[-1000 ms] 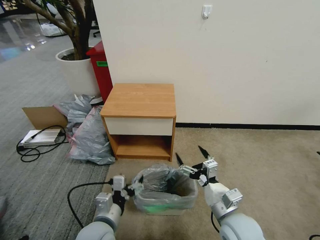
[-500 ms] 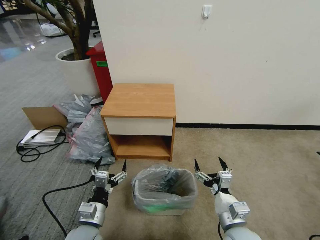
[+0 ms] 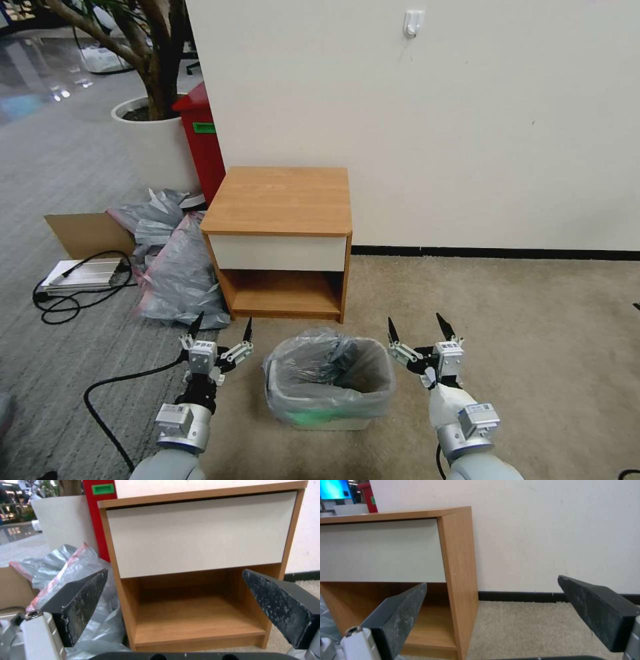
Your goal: Pick up the garbage bag from the table and place it over the trash can.
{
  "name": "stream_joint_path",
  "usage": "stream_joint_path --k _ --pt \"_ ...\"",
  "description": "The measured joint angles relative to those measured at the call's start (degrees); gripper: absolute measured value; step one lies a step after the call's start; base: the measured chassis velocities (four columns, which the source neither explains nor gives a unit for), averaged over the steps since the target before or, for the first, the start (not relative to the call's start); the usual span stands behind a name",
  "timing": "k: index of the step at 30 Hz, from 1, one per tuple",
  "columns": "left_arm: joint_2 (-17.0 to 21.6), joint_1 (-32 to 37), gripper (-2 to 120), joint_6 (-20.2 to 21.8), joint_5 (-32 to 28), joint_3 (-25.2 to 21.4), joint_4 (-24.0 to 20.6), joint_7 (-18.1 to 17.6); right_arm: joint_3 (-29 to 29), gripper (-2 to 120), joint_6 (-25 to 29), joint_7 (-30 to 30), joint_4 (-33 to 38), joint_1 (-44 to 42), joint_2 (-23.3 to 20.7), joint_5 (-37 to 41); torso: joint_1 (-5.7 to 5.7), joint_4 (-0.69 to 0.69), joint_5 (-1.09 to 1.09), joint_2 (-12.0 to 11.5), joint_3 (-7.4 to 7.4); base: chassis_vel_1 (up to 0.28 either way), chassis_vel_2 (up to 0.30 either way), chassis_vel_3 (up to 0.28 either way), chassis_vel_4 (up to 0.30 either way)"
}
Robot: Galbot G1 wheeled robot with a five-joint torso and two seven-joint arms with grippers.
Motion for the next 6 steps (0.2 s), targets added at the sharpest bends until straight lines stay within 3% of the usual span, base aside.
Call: stream_joint_path --k 6 --pt "0.0 -0.01 100 0.08 -0.06 0.03 -0.04 -0.03 -0.02 100 -0.04 -0.03 0.02 0.02 -0.02 0.02 0.0 0.0 0.0 0.0 0.0 0.0 0.0 0.0 0.0"
